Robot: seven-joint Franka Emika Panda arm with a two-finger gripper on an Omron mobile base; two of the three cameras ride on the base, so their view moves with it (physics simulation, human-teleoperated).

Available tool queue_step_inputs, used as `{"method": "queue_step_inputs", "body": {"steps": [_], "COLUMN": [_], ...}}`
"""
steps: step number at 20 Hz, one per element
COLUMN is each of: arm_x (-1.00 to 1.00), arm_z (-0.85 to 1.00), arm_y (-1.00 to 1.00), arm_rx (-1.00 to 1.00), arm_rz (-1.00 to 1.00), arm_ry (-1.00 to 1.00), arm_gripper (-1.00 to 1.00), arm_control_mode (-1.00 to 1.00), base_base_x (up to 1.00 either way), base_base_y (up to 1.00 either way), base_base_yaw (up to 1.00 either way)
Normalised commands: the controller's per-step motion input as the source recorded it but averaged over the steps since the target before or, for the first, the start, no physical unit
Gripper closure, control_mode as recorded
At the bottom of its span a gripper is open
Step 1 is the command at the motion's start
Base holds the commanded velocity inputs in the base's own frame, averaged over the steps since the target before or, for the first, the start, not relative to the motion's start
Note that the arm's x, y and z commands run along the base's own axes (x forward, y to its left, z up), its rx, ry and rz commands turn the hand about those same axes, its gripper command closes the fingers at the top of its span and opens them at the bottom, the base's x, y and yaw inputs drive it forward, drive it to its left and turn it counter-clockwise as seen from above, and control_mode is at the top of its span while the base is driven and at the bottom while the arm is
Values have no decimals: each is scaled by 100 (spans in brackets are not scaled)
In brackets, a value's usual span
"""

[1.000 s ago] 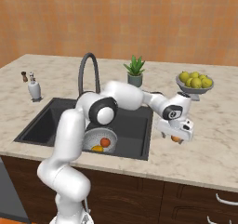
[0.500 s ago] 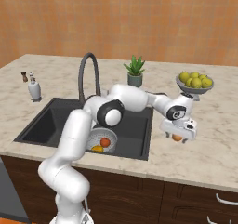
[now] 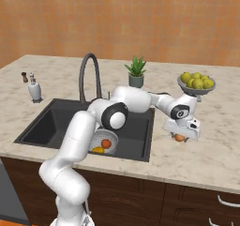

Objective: Put the colander in the sink, put the tangerine, mango, orange in the colander, and turn on the sink faucet and pour water over the colander.

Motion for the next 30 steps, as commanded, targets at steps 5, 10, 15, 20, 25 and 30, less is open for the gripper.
{"method": "queue_step_inputs", "body": {"steps": [5,10,15,20,25,30], "arm_x": [-28,-38,-23,2,31,12], "arm_z": [26,68,8,15,25,-7], "arm_y": [38,99,100,100,83,49], "arm_rx": [0,0,0,0,10,16], "arm_rz": [0,0,-1,0,0,1], "arm_ry": [-9,-23,-10,2,19,20], "arm_gripper": [100,100,100,100,100,100], "arm_control_mode": [-100,-100,-100,-100,-100,-100], "base_base_x": [0,0,0,0,0,0], "base_base_y": [0,0,0,0,0,0], "base_base_yaw": [0,0,0,0,0,0]}}
